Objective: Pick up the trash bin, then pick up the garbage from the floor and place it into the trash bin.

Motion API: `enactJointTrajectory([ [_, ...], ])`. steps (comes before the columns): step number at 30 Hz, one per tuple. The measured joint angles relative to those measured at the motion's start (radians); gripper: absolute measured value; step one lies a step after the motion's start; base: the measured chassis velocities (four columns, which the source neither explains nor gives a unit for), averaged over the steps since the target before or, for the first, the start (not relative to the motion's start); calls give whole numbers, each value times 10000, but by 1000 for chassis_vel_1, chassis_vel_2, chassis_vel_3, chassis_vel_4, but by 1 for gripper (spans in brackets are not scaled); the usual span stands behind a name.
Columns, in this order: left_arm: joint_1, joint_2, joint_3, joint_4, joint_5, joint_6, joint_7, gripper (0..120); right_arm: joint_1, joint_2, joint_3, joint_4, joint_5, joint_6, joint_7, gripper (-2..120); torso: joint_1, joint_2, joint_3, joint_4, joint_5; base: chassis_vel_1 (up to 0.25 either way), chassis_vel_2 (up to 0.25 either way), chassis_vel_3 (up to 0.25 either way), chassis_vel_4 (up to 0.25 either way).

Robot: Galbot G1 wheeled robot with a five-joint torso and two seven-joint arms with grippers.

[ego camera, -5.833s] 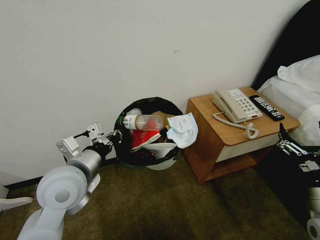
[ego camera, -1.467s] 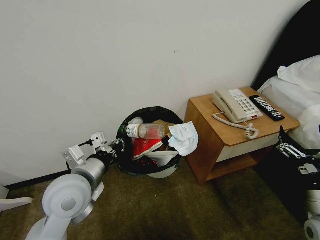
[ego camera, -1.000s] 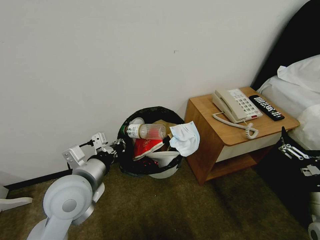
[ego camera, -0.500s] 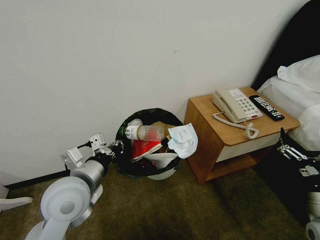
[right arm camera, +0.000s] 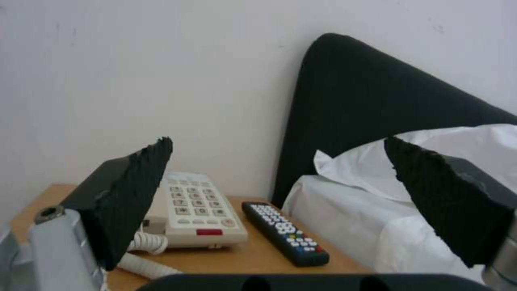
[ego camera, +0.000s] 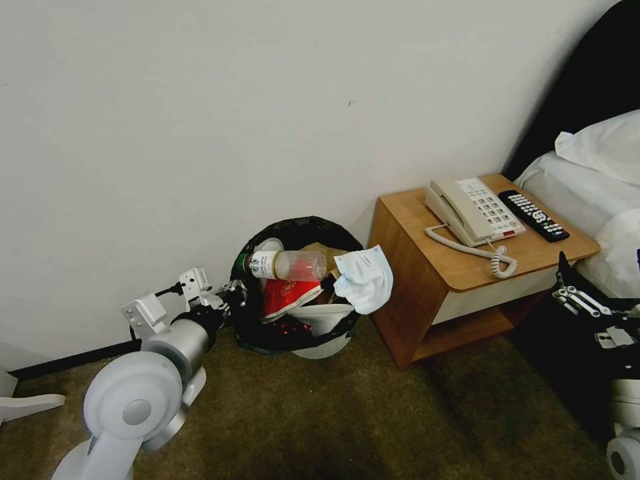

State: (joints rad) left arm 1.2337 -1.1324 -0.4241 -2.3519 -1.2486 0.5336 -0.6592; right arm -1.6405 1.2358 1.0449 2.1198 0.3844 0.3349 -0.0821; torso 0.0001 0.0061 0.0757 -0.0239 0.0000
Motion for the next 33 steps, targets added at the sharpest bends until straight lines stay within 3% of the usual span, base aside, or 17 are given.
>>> enactJointTrajectory([
  [33, 175, 29, -37, -193, 99, -9, -6, 4, -4, 123, -144, 4, -77, 59, -20, 100, 0, 0, 0, 0, 0, 0, 0, 0, 0],
])
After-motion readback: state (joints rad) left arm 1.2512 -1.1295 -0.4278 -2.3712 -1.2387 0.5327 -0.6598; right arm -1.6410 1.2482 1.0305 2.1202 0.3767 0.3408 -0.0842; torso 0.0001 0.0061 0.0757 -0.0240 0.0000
